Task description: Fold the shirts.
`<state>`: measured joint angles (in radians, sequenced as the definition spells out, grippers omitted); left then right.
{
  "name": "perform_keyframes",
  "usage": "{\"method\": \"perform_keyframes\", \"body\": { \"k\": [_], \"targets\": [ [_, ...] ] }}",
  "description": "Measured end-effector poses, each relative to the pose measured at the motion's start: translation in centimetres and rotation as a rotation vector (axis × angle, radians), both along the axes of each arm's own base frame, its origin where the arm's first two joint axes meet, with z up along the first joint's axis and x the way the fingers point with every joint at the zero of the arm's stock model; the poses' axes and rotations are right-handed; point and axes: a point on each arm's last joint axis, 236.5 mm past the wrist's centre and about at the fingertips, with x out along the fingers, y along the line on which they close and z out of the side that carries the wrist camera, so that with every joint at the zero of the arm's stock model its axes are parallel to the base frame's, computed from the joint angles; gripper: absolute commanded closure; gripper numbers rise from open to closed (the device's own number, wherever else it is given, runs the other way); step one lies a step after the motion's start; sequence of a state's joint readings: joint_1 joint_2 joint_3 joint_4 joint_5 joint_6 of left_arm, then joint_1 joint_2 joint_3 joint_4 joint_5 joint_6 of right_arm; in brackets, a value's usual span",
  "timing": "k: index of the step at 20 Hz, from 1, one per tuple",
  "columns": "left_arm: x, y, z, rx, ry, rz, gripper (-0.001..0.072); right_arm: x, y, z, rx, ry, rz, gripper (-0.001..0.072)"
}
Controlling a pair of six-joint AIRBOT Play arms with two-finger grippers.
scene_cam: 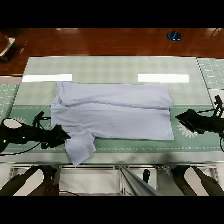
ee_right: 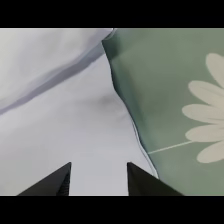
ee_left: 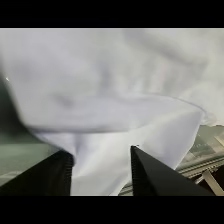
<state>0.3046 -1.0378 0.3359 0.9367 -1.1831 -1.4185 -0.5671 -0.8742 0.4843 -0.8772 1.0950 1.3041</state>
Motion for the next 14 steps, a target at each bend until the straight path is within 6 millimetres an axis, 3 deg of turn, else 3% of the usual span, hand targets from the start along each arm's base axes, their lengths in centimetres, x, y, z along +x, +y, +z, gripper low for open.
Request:
{"method": "perform_keyframes", "body": {
  "k": [3,6,10,14],
  "targets": [
    [1.3,-0.3,-0.6,0.027,-0.061,-0.005,0.069,-1.6,-1.2,-1.4,-0.057,0.085,-0.006,0.0303],
    [1.7,-0.6,-0.6,0.026,-0.082,-0.017,0.069,-4.9,-2.0,-3.5,-0.093,0.251,0.023,0.0303],
    [1.8,-0.7,-0.7,0.029,-0.094,-0.022,0.069,-7.2,-0.7,-4.7,-0.022,0.373,0.076,0.0303],
    [1.9,-0.8,-0.7,0.029,-0.097,-0.026,0.069,-8.0,0.4,-5.5,0.05,0.432,0.104,0.0303]
  ]
}}
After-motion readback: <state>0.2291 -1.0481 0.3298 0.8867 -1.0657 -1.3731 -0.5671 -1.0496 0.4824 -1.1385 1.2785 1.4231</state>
